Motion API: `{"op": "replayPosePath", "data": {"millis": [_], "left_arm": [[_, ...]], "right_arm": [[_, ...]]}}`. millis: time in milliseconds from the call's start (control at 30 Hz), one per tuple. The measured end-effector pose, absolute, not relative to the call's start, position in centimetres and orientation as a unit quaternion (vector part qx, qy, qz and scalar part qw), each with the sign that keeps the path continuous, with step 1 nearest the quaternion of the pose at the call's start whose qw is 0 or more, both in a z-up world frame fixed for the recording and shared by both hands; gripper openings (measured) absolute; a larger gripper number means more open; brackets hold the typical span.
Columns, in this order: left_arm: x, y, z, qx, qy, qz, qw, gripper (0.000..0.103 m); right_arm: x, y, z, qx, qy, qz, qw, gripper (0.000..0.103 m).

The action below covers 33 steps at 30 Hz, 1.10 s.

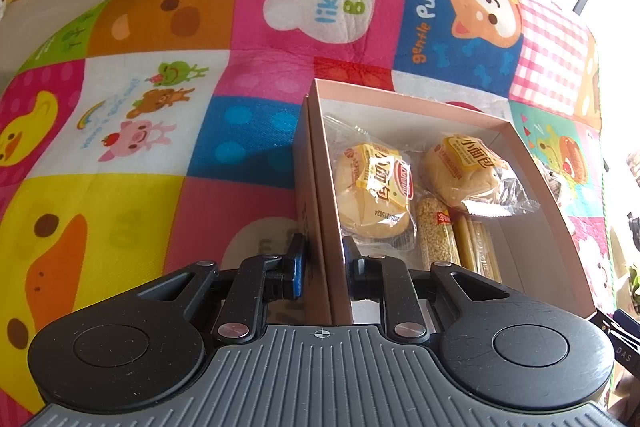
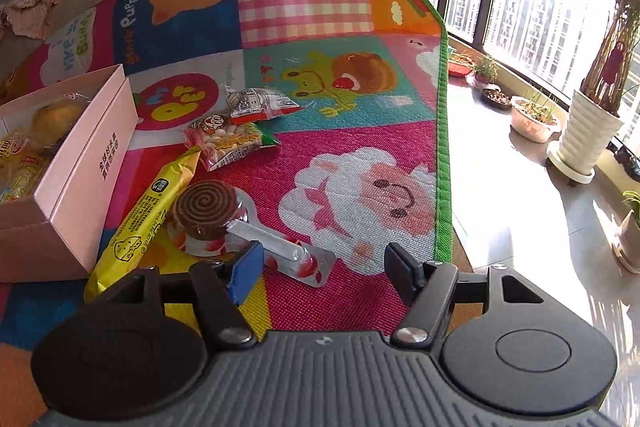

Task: Organize objects
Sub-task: 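Move the right tool toward the yellow-wrapped stick bar on the mat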

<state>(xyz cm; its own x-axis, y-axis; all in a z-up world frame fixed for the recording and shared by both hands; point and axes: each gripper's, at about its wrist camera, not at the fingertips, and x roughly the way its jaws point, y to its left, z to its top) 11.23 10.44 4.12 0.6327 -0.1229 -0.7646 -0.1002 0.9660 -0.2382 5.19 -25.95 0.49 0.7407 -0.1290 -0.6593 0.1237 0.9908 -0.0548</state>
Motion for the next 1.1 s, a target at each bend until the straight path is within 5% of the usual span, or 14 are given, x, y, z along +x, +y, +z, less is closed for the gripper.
{"op": "replayPosePath", "data": {"millis": [833, 933, 967, 1100], "left_arm": [[11.3, 10.4, 4.3, -0.134, 0.429, -0.006, 0.893, 0.022], [11.2, 10.5, 4.3, -0.134, 0.428, -0.007, 0.894, 0.022], [11.2, 10.5, 4.3, -0.135, 0.428, -0.007, 0.894, 0.022], [11.2, 10.5, 4.2, -0.135, 0.428, -0.008, 0.894, 0.022]], "right_arm": [[2.4, -22.8, 2.0, 0.033, 0.361, 0.052, 0.931, 0.076], [2.8, -22.1, 3.0, 0.03, 0.342, 0.065, 0.937, 0.061], [3.0, -21.8, 3.2, 0.036, 0.341, 0.078, 0.936, 0.049], [4.9, -21.1, 3.0, 0.063, 0.354, 0.108, 0.927, 0.038]]}}
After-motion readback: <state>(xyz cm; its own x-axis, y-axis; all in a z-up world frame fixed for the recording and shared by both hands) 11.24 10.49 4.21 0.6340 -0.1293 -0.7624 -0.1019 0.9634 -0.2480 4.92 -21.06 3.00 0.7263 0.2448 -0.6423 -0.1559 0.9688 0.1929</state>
